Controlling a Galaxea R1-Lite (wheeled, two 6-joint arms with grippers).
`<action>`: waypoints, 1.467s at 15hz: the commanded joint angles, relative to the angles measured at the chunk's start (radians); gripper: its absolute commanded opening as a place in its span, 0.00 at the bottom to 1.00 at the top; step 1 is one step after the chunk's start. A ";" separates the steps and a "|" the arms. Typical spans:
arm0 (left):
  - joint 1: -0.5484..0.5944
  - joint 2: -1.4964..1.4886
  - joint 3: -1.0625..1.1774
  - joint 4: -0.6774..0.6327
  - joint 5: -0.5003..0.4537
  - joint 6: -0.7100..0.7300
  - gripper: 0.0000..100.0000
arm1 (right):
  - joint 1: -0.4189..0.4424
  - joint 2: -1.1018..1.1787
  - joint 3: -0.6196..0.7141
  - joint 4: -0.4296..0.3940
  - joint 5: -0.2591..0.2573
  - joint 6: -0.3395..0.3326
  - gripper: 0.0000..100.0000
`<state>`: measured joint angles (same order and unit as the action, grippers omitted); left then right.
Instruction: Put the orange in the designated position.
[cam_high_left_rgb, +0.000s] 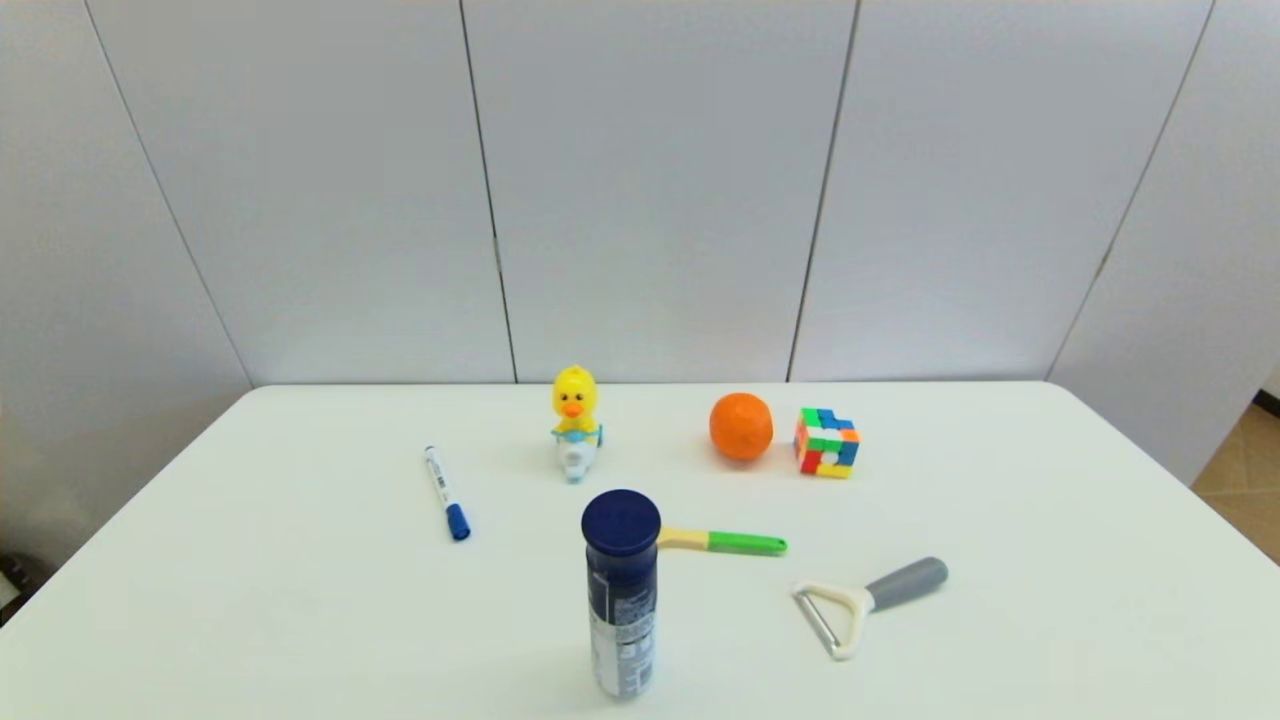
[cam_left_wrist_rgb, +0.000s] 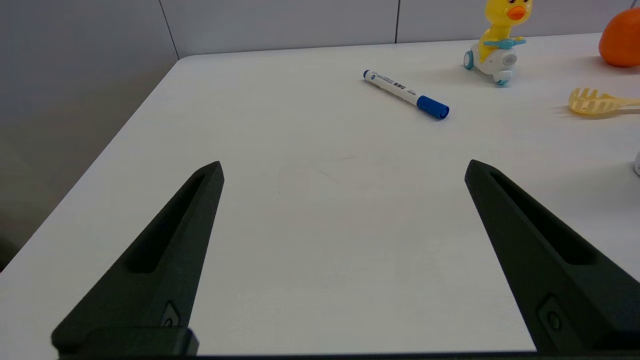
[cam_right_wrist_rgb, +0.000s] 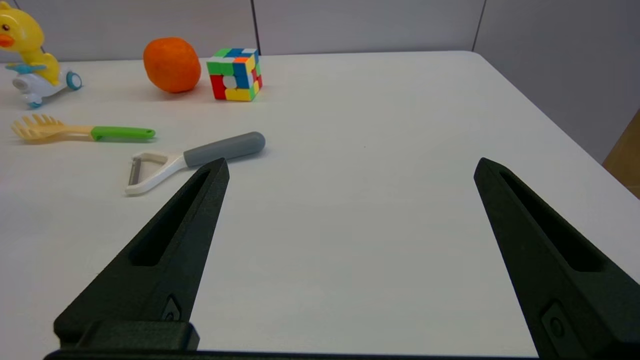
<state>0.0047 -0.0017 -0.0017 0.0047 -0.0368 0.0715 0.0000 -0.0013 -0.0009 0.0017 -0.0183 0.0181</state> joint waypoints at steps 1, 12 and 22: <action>0.001 0.002 0.000 0.000 0.000 0.001 1.00 | 0.000 0.001 -0.001 0.000 0.000 0.000 1.00; 0.001 0.002 0.000 0.000 0.000 0.001 1.00 | 0.000 0.001 -0.001 0.000 0.000 0.000 1.00; 0.001 0.002 0.000 0.000 0.000 0.001 1.00 | 0.000 0.001 -0.001 0.000 0.000 0.000 1.00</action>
<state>0.0043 -0.0013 -0.0017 0.0047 -0.0368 0.0717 0.0000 -0.0013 -0.0013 0.0019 -0.0183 0.0181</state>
